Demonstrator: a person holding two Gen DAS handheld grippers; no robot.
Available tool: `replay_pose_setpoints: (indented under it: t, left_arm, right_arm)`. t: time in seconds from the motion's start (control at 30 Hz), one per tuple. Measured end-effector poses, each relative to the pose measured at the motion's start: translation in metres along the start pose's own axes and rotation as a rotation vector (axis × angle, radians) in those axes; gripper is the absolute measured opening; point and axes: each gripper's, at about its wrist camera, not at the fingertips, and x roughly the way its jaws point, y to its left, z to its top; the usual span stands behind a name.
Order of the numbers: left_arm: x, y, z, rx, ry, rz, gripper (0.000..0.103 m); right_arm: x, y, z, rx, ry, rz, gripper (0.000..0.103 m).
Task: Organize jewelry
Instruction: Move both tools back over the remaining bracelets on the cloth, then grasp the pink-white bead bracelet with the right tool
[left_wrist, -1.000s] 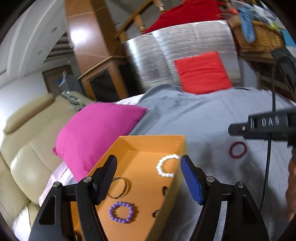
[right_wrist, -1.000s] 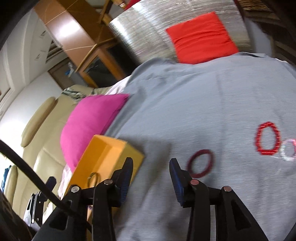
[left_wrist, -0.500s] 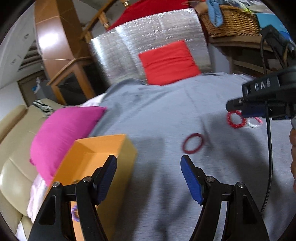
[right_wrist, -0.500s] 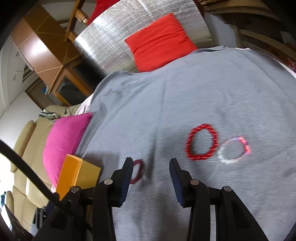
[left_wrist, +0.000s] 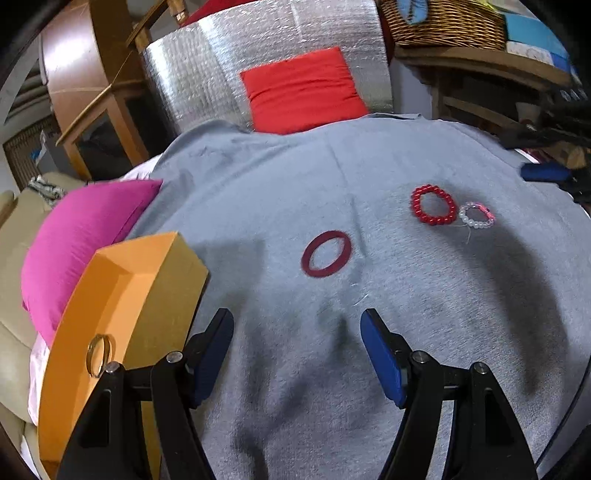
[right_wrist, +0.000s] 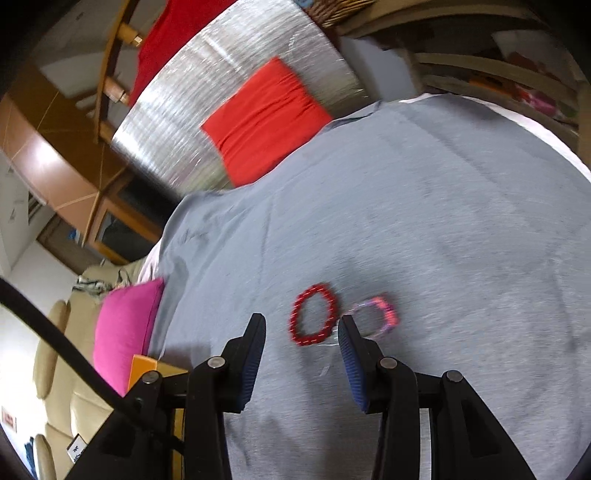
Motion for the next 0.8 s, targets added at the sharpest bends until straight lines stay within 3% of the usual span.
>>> replay_pose_setpoints:
  t: [0.17, 0.37, 0.8]
  left_arm:
    - [0.004, 0.017, -0.004, -0.062, 0.025, -0.016, 0.072]
    - [0.012, 0.024, -0.005, -0.101, 0.056, -0.041, 0.072]
    - [0.025, 0.019, -0.003, -0.074, 0.093, -0.066, 0.072]
  right_arm:
    - [-0.003, -0.030, 0.004, 0.073, 0.003, -0.017, 0.044]
    - [0.018, -0.047, 0.003, 0.133, 0.074, -0.029, 0.044]
    - [0.076, -0.050, 0.008, -0.011, 0.165, -0.208, 0.044]
